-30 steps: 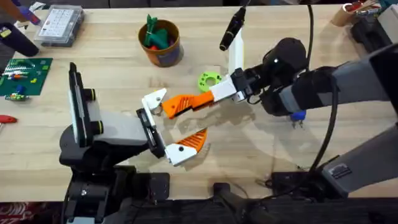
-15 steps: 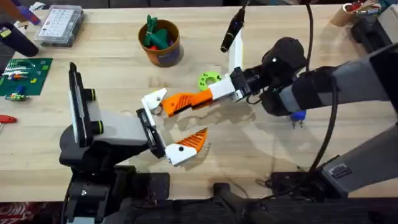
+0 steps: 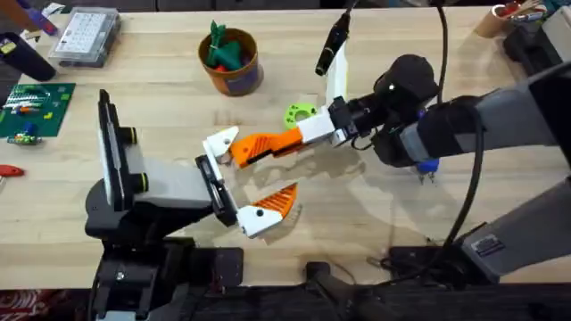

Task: Pick up the gripper from the table and insert it into the empty holder that is missing its gripper. Then pick up a screw, insert it into the mounting hole, and use the screwdriver to tighten it. Finally, clean up the table by picking up the vegetable and placing it into the bucket.

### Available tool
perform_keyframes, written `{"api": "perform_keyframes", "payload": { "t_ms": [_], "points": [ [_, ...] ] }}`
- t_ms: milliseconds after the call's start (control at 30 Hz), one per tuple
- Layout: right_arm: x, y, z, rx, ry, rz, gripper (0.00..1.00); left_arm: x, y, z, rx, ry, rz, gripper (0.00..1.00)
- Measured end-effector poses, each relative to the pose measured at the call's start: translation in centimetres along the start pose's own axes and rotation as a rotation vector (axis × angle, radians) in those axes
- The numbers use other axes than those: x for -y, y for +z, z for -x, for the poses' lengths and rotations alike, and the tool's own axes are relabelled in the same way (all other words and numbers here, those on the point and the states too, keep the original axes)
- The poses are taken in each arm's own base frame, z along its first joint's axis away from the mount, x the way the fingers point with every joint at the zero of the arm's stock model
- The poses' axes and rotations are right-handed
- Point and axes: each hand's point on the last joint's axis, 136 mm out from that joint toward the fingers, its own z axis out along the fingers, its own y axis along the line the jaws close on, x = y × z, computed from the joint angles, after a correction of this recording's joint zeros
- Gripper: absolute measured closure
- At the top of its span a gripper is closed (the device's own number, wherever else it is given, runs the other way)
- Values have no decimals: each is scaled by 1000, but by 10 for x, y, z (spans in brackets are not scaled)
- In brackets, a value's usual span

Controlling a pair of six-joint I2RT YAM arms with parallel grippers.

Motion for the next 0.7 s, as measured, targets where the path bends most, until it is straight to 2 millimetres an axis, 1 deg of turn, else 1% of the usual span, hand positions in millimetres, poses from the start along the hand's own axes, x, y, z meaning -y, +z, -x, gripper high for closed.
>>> {"api": "perform_keyframes", "payload": {
  "t_ms": [300, 700],
  "points": [
    [0, 1, 1, 7, 16, 0, 991, -1, 0, 0, 0, 0, 3, 17],
    [0, 14, 5, 40, 26, 1, 991, -4, 0, 0, 2, 2, 23, 17]
  ]
}}
